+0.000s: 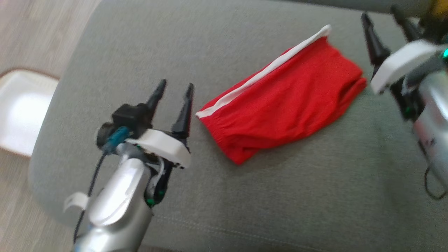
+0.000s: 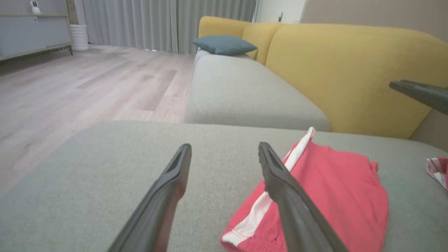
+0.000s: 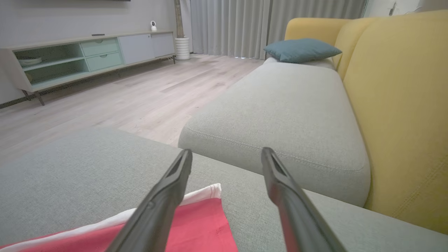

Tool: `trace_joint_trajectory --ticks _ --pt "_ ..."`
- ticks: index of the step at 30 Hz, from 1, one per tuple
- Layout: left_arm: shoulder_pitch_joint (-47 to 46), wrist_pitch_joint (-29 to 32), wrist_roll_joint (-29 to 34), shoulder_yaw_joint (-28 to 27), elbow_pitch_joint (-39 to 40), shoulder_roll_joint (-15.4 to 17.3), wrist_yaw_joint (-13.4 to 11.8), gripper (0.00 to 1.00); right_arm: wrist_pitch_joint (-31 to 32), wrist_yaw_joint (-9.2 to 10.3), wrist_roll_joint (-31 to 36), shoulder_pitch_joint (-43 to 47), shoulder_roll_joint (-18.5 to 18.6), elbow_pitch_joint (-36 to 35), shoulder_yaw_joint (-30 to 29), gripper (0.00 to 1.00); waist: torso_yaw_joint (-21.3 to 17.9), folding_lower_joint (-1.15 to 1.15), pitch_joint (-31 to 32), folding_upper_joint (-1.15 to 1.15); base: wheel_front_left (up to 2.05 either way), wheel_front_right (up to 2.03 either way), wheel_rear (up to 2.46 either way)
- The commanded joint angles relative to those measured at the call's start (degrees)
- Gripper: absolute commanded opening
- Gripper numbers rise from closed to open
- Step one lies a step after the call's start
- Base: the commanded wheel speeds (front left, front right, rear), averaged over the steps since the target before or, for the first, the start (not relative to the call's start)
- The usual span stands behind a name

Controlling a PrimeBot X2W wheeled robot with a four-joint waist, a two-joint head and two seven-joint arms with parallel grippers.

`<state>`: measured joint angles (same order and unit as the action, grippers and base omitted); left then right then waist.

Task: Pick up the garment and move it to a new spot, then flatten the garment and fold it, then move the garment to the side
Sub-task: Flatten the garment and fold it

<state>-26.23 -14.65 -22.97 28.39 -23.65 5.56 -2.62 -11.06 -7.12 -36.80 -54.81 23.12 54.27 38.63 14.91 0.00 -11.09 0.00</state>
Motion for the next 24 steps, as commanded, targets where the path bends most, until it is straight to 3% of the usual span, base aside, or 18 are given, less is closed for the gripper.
trace_joint_trajectory --ticks 1,7,13,24 --pt "-0.94 -0.35 0.97 -3.31 3.28 1.65 -0.79 1.0 -1.53 -0.36 0.05 1.37 -0.33 -2.18 -0.12 1.0 -2.91 0.0 3.21 0.0 0.0 0.0 0.0" --pt "3.43 -0.35 2.38 -8.05 8.48 2.43 -1.39 1.0 -3.81 -0.36 3.74 8.98 -0.17 -7.15 -4.06 1.0 -6.72 0.0 6.48 0.0 0.0 0.0 0.0" --pt "7.49 -0.35 2.69 -11.75 11.48 1.98 -1.5 1.0 -3.91 -0.36 9.1 17.01 -2.45 -14.53 -12.97 1.0 -9.82 0.0 8.7 0.0 0.0 0.0 0.0" --pt "17.55 -0.35 4.2 -17.09 13.52 -0.66 -0.06 1.0 -3.92 -0.36 24.13 37.12 -12.65 -26.56 -30.97 1.0 -14.31 0.0 12.05 0.0 0.0 0.0 0.0"
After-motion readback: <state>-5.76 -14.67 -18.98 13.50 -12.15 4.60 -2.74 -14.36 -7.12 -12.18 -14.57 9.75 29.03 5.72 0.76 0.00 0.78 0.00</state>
